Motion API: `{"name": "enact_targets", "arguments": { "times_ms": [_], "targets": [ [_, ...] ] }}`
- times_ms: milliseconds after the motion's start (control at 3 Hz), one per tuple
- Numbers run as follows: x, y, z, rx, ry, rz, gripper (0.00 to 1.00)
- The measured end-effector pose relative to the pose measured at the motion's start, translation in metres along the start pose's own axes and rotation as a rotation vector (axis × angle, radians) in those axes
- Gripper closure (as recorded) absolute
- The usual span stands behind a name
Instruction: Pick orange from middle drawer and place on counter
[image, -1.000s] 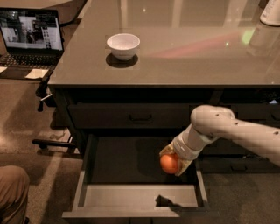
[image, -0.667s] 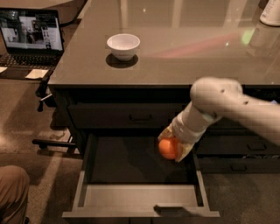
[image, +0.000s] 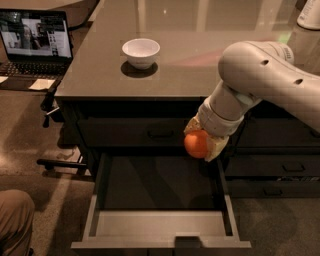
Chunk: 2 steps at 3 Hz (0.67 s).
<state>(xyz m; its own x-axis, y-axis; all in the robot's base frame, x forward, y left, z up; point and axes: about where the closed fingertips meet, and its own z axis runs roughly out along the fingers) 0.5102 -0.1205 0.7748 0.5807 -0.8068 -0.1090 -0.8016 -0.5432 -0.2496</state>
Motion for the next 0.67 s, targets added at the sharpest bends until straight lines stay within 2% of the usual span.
{"name": "enact_targets", "arguments": {
  "times_ms": [333, 667],
  "targets": [
    [0.022, -0.012, -0.004, 0.069, -0.035, 0.024, 1.0],
    [0.065, -0.025, -0.015, 0.188, -0.132, 0.088, 1.0]
  ]
}}
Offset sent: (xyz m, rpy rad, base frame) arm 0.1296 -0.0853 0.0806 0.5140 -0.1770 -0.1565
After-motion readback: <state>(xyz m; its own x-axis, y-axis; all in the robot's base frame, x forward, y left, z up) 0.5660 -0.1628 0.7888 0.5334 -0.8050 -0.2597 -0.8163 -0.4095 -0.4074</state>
